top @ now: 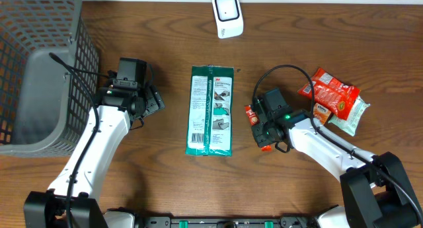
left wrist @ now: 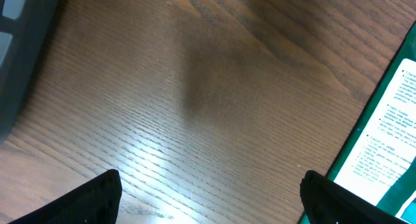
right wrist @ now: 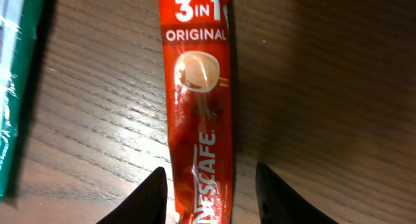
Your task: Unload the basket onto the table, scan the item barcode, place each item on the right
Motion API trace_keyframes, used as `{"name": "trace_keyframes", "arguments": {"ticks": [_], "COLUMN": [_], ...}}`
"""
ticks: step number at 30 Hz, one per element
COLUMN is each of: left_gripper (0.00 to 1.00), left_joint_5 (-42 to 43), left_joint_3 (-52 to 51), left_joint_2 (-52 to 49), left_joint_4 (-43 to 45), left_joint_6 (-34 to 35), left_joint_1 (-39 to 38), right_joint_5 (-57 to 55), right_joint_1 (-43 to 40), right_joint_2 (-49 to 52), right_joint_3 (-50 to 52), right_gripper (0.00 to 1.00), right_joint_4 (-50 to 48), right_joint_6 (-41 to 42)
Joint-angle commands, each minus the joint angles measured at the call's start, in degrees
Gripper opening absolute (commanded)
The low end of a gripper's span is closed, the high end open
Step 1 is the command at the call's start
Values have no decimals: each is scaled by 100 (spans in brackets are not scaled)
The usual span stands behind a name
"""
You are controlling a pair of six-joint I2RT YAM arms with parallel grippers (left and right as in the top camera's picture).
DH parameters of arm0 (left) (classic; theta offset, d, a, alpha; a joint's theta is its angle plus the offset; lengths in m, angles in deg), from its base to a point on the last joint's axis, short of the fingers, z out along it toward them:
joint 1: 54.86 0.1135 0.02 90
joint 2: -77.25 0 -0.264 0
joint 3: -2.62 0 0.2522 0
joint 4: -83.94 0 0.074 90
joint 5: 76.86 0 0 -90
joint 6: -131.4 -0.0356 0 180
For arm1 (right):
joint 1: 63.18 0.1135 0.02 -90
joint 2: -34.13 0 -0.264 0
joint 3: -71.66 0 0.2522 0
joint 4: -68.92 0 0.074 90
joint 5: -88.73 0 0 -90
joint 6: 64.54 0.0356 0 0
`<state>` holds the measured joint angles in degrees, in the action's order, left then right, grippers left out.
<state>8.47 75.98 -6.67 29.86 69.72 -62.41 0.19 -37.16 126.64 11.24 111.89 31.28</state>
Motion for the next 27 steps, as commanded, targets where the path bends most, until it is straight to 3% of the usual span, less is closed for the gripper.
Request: {"name": "trace_keyframes", "arguments": {"ticks": [1,10,18,27], "left_gripper": [89,89,89,89], "left_joint_5": [-31,-31,-31,-31], "left_joint_3": [57,57,57,57], "left_joint_2": [-31,-31,-31,-31], "left_joint_4": [-15,-15,-39,-39], "left_joint_6": [7,7,4,7], "left_joint_1": [20,20,20,20], "right_joint_5": [-118,-74,-76,-74], "right_joint_1": [33,35,33,33], "right_joint_2": [15,214,382,382], "right_joint_3": [59,63,63,63], "right_gripper": [35,34,9,11], "right_joint_4": [-31,-28,-24,-7], "right_joint_6": [98,153,245,247]}}
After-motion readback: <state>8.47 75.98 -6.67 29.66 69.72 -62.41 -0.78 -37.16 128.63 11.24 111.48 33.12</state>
